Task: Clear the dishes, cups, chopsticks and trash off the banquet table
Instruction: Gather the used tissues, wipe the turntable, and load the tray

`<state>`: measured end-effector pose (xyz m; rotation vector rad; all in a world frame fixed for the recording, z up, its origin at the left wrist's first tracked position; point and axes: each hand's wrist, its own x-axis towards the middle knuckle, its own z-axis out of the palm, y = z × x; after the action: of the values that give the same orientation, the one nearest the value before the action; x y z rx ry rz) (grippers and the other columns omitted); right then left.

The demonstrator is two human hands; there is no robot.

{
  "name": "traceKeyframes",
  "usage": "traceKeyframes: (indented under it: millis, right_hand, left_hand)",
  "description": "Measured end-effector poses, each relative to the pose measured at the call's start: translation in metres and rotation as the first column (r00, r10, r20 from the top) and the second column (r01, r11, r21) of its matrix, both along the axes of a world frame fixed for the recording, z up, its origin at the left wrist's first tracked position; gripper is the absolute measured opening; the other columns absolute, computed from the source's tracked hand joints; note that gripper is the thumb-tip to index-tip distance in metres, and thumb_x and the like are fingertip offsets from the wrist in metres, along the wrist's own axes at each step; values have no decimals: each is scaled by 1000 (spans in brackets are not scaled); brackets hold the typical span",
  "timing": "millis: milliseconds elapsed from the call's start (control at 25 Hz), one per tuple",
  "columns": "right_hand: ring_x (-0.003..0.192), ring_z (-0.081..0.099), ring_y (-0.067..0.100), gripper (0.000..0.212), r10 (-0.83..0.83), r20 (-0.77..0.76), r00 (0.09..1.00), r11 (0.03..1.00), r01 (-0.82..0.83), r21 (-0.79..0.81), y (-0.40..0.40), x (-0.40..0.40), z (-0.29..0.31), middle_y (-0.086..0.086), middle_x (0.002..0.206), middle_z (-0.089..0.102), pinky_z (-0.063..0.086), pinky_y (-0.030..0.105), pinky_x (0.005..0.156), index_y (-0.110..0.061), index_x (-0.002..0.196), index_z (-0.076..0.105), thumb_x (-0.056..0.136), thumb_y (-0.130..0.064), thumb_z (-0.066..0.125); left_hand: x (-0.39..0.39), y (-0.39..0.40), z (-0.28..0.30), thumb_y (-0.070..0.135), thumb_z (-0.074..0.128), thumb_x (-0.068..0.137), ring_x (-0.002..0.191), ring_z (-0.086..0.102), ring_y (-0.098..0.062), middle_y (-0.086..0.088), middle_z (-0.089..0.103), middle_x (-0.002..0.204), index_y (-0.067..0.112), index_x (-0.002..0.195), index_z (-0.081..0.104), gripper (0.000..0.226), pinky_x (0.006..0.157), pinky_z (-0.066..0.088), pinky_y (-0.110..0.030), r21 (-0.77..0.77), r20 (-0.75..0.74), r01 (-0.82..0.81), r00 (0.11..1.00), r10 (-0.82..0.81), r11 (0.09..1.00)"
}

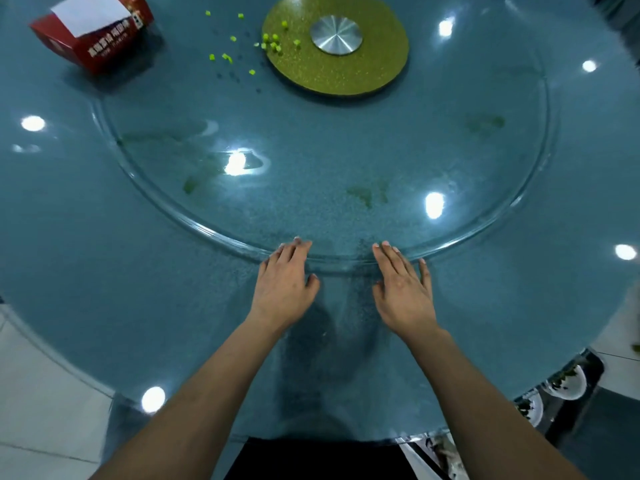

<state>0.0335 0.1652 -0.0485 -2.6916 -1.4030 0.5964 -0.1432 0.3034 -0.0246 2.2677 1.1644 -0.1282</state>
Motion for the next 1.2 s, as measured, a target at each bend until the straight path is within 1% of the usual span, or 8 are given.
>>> traceKeyframes:
  millis: [120,280,400,480,640,760,920,1200]
  right_hand:
    - [155,9,6,69,-34,7,999,999,34,4,-2,2,2,-13,169,11,-3,49,126,-32,162,11,101,-26,42]
    - [154,14,6,65,-93,18,996,995,92,35,-3,12,3,-12,168,19,-3,48,127,-31,161,20,100,-22,43]
    - [153,23,8,59,-175,33,984,982,172,83,-1,22,4,-9,165,29,-1,48,127,-27,157,34,99,-20,45]
    - [150,32,13,54,-232,42,972,967,226,119,2,30,5,-5,161,39,5,48,127,-23,152,45,98,-20,49]
    - [133,51,30,46,-341,69,937,934,330,141,10,49,6,8,144,58,21,48,121,-16,139,56,94,-19,55]
    - [125,54,36,44,-384,88,919,915,366,170,18,58,7,15,133,63,30,49,115,-10,135,58,91,-17,57]
    - [125,53,37,45,-268,81,960,946,246,210,34,47,8,13,136,61,34,51,113,-11,136,56,91,-14,58]
    - [134,48,33,49,-94,23,995,971,87,224,70,21,8,7,148,53,30,47,118,-13,145,51,97,-17,55]
  left_hand:
    - [-4,11,-9,33,53,97,152,22,-27,-4,20,167,20,157,25,68,122,19,-46,20,-54,5,999,-4,1000]
    - [-4,12,-15,36,50,97,154,14,-29,-8,10,169,17,159,18,72,125,12,-46,111,-136,94,988,-79,989]
    - [-2,4,-16,40,48,97,156,4,-30,-7,2,170,18,161,12,76,126,7,-45,74,-178,144,976,-129,987]
    - [4,2,-13,44,49,95,156,4,-28,-5,0,170,20,161,13,78,126,5,-44,25,-170,179,970,-172,984]
    - [20,8,-4,47,53,94,151,21,-26,-1,15,168,24,155,32,68,123,14,-42,-28,-104,221,969,-223,975]
    - [28,10,1,43,54,96,146,32,-26,-1,26,164,27,152,37,61,120,24,-41,-99,-45,222,973,-227,970]
    - [27,16,8,36,53,96,138,43,-28,-1,36,159,26,148,44,53,115,32,-43,-55,-3,142,990,-142,988]
    - [17,35,18,30,54,97,128,49,-25,2,52,143,23,139,51,43,110,36,-42,-14,61,-17,998,18,1000]
